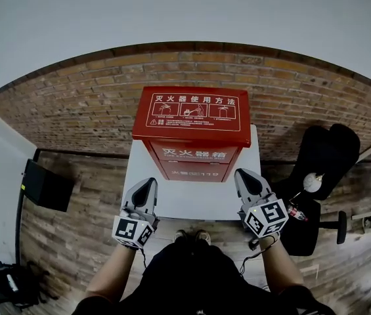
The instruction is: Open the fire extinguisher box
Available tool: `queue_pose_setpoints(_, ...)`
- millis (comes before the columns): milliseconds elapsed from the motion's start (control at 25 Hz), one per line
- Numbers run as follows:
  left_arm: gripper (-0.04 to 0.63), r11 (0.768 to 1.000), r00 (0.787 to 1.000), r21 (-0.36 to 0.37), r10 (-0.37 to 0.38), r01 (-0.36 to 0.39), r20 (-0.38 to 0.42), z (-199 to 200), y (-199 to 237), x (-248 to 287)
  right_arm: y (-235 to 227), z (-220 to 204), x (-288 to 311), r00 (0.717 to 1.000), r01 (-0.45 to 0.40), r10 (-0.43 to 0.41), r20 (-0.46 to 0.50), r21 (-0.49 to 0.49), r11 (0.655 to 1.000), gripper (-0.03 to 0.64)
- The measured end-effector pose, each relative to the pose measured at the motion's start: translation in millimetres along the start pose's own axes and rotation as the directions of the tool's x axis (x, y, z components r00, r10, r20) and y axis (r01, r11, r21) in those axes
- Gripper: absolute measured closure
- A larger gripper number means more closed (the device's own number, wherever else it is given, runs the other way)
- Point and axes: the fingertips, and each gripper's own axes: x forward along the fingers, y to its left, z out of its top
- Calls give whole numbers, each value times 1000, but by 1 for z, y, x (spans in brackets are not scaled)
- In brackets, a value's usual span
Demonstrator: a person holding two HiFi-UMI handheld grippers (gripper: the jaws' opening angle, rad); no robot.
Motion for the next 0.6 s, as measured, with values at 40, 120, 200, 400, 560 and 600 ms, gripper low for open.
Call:
queue_pose_setpoints(40, 545, 1000, 1000, 4, -8, 8, -5, 0, 5, 4, -3, 1, 1, 1000, 10, -10, -4, -5, 1000, 597)
queue_pose_setpoints(120, 545, 1000, 1000, 11, -25, 25, -9, 0, 13, 12, -7, 2, 4, 1000, 27, -28, -14, -12, 1000, 597)
queue_pose_setpoints(200, 543, 999, 999, 21, -34, 34, -10, 2, 22, 20, -8, 3, 6, 999, 36, -36, -22, -14, 999, 597)
queue_pose_setpoints(400, 485, 998, 999, 44, -48, 49, -8, 12, 36, 35, -13, 12, 11, 999, 46, -46, -22, -4, 999, 595)
queue_pose_setpoints(560, 397, 996, 998, 57, -63, 63, -6, 20, 54, 44, -20, 22, 16, 998, 62, -63, -19, -27, 998, 521)
queue_pose_setpoints(600, 379, 996, 998, 56, -64, 64, -6, 22, 59, 46, -23, 24, 17, 997, 71, -72, -20, -39, 997, 486)
